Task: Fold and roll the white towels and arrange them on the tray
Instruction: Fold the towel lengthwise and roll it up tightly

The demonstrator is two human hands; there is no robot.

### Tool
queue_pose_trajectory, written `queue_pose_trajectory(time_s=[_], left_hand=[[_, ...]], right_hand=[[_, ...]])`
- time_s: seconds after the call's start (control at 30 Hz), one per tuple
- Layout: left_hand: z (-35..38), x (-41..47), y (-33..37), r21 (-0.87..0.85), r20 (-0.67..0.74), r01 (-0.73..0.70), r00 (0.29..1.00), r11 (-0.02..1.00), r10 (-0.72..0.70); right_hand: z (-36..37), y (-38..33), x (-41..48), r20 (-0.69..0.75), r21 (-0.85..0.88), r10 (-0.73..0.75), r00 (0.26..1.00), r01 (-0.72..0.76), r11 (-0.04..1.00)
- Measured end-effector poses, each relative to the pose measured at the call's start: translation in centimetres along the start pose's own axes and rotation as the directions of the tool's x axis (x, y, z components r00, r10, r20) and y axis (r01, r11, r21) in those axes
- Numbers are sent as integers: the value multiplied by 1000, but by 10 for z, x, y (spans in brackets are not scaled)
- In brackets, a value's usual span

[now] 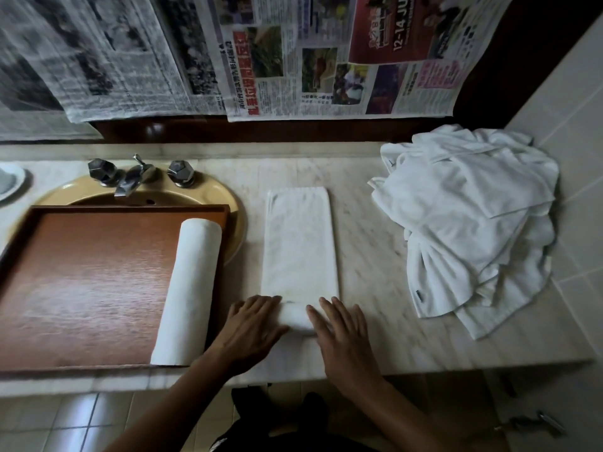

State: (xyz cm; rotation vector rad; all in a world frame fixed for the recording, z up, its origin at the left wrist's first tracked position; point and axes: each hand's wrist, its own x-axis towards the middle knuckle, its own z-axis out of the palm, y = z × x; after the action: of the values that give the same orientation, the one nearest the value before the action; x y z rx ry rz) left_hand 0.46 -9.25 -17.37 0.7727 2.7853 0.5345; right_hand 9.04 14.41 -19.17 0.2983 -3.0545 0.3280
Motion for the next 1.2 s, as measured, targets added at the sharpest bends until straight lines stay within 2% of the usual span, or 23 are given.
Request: queue_pose_trajectory(time_s=[0.13, 0.3, 0.4, 0.57, 0.7, 0.8, 0.87, 0.93, 1.03, 1.13, 1.2], left_hand=[[-10, -1, -14, -13, 25, 55, 998, 998, -54], [-13, 0, -12, -245, 33, 167, 986, 955, -164], [-12, 5, -12, -379, 29, 222, 973, 899, -228], [-16, 14, -10, -489, 38, 280, 953, 826, -300], [-15, 27, -13, -513, 55, 345, 927, 786, -371], [-14, 32, -14, -491, 32, 347, 924, 799, -382], [-13, 33, -15, -477, 41, 360, 920, 802, -389], [-9, 29, -13, -390, -49, 322, 928, 863, -368], [0, 17, 2, -101, -216, 183, 955, 978, -201], [15, 8, 15, 102, -204, -16, 978, 995, 37], [24, 9, 9, 158, -161, -74, 982, 985, 100]], right_hand=[[-3, 6, 8, -6, 1, 14, 1000, -14, 1000], [-12, 9, 18, 59, 21, 27, 998, -29, 999], [-17, 17, 26, 96, 101, 28, 995, -37, 994], [-24, 23, 35, 134, 175, 4, 991, -27, 984], [-31, 12, 39, 39, 165, 28, 999, -34, 986], [-28, 0, 34, -10, 149, 20, 1000, -18, 989], [-20, -4, 28, 34, 81, 4, 999, -7, 997], [-14, -3, 25, 85, 28, 8, 996, -10, 1000], [-12, 0, 28, 74, 37, 3, 997, -6, 999], [-11, 3, 34, 74, 30, -2, 997, 0, 1000], [-10, 6, 39, 95, 5, -8, 995, 7, 1000]])
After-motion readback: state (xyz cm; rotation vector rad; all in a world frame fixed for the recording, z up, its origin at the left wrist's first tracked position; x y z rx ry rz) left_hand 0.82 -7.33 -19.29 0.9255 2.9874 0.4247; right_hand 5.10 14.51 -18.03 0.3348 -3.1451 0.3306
